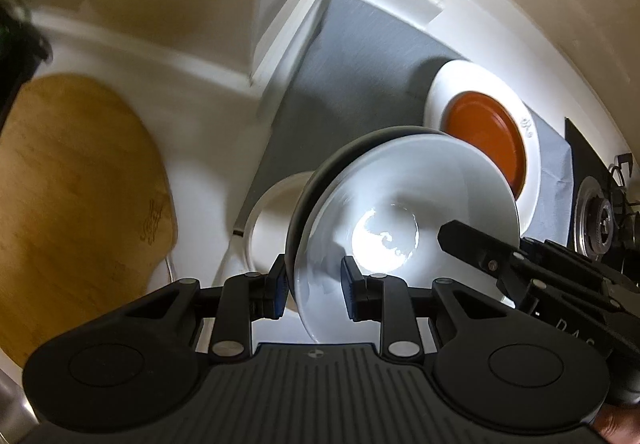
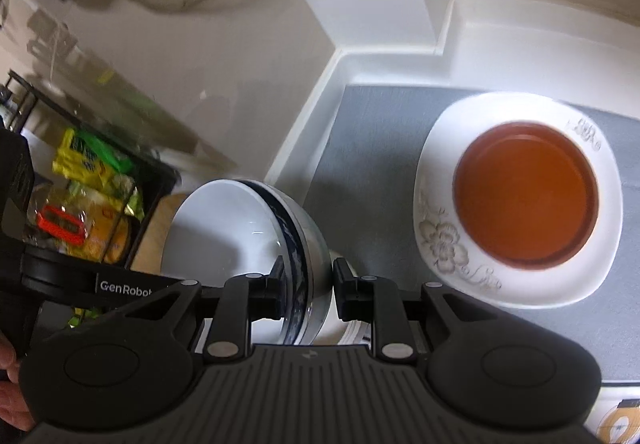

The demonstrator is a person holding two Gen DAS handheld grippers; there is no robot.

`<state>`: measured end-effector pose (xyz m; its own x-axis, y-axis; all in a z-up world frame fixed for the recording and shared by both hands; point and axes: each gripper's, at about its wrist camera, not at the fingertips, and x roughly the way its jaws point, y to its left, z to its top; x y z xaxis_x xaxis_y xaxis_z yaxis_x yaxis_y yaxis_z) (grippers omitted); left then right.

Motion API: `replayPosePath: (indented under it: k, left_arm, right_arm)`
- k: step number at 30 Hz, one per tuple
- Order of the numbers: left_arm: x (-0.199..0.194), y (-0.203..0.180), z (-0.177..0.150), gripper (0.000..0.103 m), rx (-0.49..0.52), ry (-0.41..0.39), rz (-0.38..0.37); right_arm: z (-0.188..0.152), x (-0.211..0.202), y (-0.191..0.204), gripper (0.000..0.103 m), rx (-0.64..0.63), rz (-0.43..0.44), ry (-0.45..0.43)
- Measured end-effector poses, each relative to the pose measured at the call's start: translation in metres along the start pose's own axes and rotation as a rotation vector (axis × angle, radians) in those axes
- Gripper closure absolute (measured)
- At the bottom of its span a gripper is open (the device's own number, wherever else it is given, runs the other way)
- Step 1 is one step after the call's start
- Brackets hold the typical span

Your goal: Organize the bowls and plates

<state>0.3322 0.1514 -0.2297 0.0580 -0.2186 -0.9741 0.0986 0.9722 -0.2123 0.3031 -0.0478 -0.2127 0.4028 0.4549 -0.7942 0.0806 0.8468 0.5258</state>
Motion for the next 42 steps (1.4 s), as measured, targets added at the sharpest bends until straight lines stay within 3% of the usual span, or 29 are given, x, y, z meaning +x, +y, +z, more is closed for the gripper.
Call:
replayPosePath:
  k: [14,19,24,30,33,39,42]
  left_arm:
    - [0.048,0.036,-0.010,0.075,-0.074,0.094,-0.086]
    - [0.050,0.044,-0.009,0.075,-0.098,0.069,-0.120]
    - [0.046,0.053,-0.011,0.076,-0.123,0.017,-0.136]
    - [0.033,0.061,-0.013,0.076,-0.143,-0.020,-0.140]
    - [0.024,0.070,-0.016,0.076,-0.164,-0.034,-0.179]
    - [0.025,0.070,-0.019,0.074,-0.169,-0.061,-0.190]
    - [0.034,0.073,-0.018,0.074,-0.196,-0.054,-0.200]
  right_arm:
    - [-0.015,0.049,-0.005,0.078,-0.046,-0.046,0.163]
    - [-0.017,0.059,-0.003,0.078,-0.080,-0.068,0.186]
    - [-0.014,0.063,-0.012,0.074,-0.045,-0.015,0.223]
    - [-0.016,0.054,-0.020,0.074,-0.031,0.021,0.209]
    - [-0.016,0.048,-0.025,0.074,-0.005,0.068,0.194]
    - [-0.013,0.049,-0.035,0.074,0.027,0.083,0.171]
    - [-0.012,0.052,-0.031,0.074,-0.024,0.061,0.167]
